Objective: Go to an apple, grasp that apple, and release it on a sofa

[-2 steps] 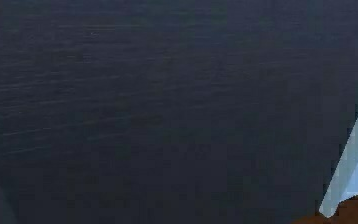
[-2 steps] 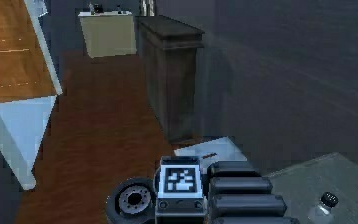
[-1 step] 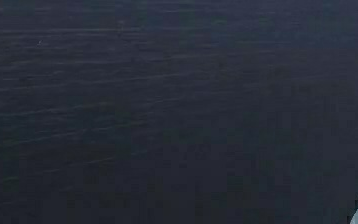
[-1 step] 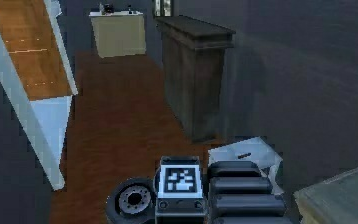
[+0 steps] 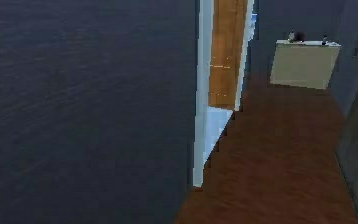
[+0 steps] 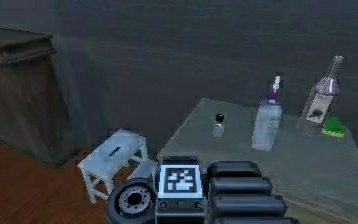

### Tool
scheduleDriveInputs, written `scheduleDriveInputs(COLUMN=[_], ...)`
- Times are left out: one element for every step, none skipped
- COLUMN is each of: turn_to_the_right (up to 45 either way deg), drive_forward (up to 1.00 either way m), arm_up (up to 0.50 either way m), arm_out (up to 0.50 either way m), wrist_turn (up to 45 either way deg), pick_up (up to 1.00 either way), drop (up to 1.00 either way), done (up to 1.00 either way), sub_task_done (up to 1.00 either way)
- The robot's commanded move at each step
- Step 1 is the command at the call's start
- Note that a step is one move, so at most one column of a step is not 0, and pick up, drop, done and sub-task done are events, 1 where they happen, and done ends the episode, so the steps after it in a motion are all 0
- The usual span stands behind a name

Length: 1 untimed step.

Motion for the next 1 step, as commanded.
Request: scheduleDriveInputs(turn_to_the_right=[21.0], drive_forward=[0.00], arm_up=[0.00], arm_out=[0.00], wrist_turn=[0.0], pick_up=[0.00], drop=[0.00], done=[0.00], sub_task_done=[0.00])
